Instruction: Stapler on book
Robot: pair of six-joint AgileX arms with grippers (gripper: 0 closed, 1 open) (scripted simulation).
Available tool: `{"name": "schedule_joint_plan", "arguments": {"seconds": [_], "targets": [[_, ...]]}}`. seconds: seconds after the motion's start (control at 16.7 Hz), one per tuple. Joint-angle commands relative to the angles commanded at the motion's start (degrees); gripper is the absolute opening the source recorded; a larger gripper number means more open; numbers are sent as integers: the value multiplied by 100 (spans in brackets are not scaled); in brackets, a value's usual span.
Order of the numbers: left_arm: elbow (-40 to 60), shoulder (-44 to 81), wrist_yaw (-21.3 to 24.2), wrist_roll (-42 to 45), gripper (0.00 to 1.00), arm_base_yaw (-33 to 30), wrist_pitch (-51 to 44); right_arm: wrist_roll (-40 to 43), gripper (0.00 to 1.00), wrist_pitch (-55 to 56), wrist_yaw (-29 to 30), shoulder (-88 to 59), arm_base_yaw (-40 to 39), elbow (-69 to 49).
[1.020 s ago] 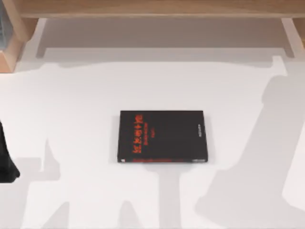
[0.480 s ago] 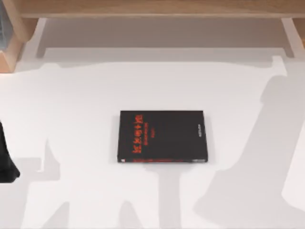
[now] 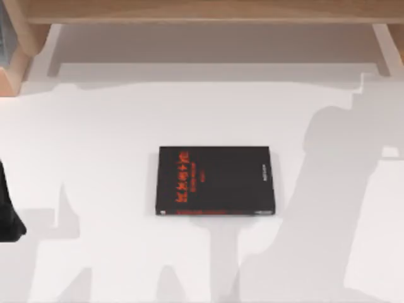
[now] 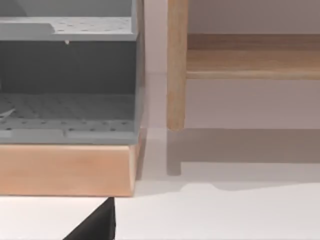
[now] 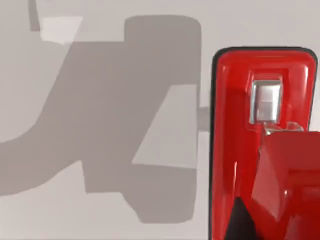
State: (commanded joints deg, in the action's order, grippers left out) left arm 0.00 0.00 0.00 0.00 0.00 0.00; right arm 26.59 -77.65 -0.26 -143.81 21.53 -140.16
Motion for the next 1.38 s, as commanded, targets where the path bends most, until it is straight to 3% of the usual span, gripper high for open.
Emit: {"name": "schedule_joint_plan", "arguments": {"seconds": [0.3,0.6,0.9,1.38], "targets": [[0,0,0,0,100,0,0,-1617,0,-345,503,1318,-592,80],[0,0,0,0,100,0,0,-3415,0,-447,813,2431,-1804,299],[0,0,0,0,100,0,0,-4715,0,-342,595,2688,-3424,848],[0,0,0,0,100,0,0,-6296,0,540,244,1841,-5576,1918]]}}
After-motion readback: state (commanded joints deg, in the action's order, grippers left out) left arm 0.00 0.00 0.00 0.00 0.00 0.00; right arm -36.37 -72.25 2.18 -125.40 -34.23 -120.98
